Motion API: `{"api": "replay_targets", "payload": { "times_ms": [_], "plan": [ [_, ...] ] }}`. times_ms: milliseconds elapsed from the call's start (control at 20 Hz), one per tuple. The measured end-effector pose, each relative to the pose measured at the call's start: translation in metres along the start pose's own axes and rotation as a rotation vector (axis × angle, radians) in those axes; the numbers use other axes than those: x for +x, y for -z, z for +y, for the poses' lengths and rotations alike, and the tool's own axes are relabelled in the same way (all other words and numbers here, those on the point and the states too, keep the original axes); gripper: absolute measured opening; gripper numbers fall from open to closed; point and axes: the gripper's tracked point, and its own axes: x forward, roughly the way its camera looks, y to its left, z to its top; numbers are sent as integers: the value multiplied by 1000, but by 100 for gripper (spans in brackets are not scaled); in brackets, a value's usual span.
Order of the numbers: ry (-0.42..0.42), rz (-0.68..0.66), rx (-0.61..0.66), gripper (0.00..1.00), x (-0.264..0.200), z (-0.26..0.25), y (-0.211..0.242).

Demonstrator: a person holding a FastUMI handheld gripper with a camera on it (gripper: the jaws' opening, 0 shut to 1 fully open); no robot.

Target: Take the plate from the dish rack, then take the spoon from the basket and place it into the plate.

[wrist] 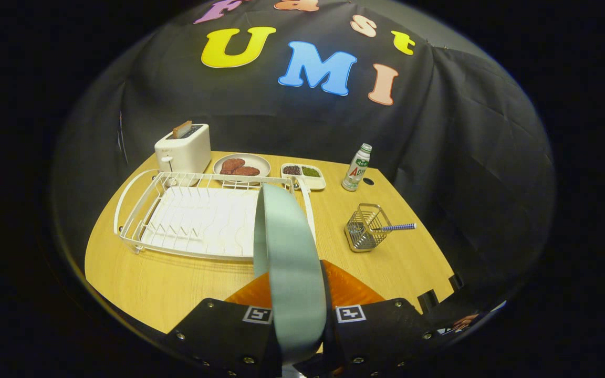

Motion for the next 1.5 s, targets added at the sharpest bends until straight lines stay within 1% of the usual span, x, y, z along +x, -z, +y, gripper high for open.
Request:
{"api": "replay_targets", "payload": {
  "times_ms": [100, 400, 550, 600, 850, 1100, 1200, 1300, 1350, 1400, 1450, 1500],
  "plan": [
    [-32, 18, 27, 28, 4, 1, 16],
    [-79, 108, 108, 28, 19, -4, 69],
    [-116, 140, 130, 28, 26, -1, 84],
    [-141, 126, 148, 28, 28, 2, 82],
    [-256, 143, 227, 29, 35, 16, 88],
    [-369, 199, 345, 30, 42, 34, 96],
    [-400, 224, 404, 30, 46, 39, 99],
    [-420, 249, 461, 30, 50, 42, 103],
    [-421, 260, 477, 30, 52, 42, 104],
    [-406, 272, 466, 32, 55, 42, 110],
    [-377, 286, 438, 34, 58, 35, 116],
    [-371, 287, 423, 40, 59, 34, 119]
  ]
}}
